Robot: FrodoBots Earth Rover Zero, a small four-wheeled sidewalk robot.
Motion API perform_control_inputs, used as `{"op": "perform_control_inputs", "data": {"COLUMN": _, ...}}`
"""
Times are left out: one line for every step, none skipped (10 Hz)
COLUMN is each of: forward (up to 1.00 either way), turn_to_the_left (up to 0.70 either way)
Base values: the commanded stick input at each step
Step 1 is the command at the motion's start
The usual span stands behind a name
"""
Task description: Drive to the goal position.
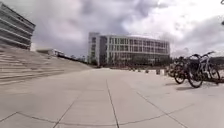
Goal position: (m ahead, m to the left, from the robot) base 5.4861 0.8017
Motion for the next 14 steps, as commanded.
{"op": "perform_control_inputs", "data": {"forward": 0.70, "turn_to_the_left": 0.00}}
{"op": "perform_control_inputs", "data": {"forward": 0.70, "turn_to_the_left": 0.00}}
{"op": "perform_control_inputs", "data": {"forward": 0.70, "turn_to_the_left": -0.02}}
{"op": "perform_control_inputs", "data": {"forward": 0.70, "turn_to_the_left": -0.05}}
{"op": "perform_control_inputs", "data": {"forward": 0.70, "turn_to_the_left": -0.07}}
{"op": "perform_control_inputs", "data": {"forward": 0.70, "turn_to_the_left": -0.10}}
{"op": "perform_control_inputs", "data": {"forward": 0.70, "turn_to_the_left": -0.12}}
{"op": "perform_control_inputs", "data": {"forward": 0.70, "turn_to_the_left": -0.14}}
{"op": "perform_control_inputs", "data": {"forward": 0.70, "turn_to_the_left": -0.17}}
{"op": "perform_control_inputs", "data": {"forward": 0.70, "turn_to_the_left": -0.18}}
{"op": "perform_control_inputs", "data": {"forward": 0.70, "turn_to_the_left": -0.14}}
{"op": "perform_control_inputs", "data": {"forward": 0.70, "turn_to_the_left": -0.09}}
{"op": "perform_control_inputs", "data": {"forward": 0.70, "turn_to_the_left": -0.02}}
{"op": "perform_control_inputs", "data": {"forward": 0.70, "turn_to_the_left": -0.08}}
